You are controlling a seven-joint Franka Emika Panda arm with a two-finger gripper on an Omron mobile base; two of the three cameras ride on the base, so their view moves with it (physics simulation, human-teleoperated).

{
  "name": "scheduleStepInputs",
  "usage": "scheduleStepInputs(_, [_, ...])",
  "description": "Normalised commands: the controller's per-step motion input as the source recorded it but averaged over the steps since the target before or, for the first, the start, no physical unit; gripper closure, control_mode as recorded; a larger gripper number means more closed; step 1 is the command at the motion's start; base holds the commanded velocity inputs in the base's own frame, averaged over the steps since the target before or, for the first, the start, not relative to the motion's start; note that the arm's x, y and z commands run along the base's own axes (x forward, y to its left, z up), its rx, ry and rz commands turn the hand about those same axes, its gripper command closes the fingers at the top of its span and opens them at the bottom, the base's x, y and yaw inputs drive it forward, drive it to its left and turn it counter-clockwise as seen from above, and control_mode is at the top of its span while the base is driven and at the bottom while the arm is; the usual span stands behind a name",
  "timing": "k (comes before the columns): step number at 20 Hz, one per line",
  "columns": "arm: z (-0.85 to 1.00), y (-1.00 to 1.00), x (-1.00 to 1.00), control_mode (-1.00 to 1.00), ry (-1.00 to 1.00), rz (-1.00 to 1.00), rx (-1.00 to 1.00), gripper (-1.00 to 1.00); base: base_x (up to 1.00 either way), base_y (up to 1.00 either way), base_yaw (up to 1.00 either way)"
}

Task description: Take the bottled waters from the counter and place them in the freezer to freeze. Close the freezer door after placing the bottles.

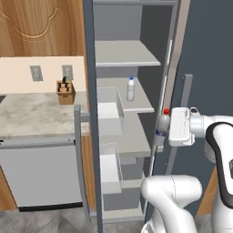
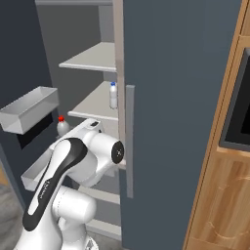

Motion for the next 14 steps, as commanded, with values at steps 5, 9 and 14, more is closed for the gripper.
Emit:
scheduleStepInputs(5, [0.00, 0.00, 0.00, 1.00, 0.00, 0.00, 0.00, 1.00, 0.18, 0.07, 0.00])
scheduleStepInputs(9, [0.00, 0.00, 0.00, 1.00, 0.00, 0.00, 0.00, 1.00, 0.22, 0.05, 0.00])
scheduleStepInputs(14, [0.00, 0.00, 0.00, 1.00, 0.00, 0.00, 0.00, 1.00, 0.30, 0.18, 0.00])
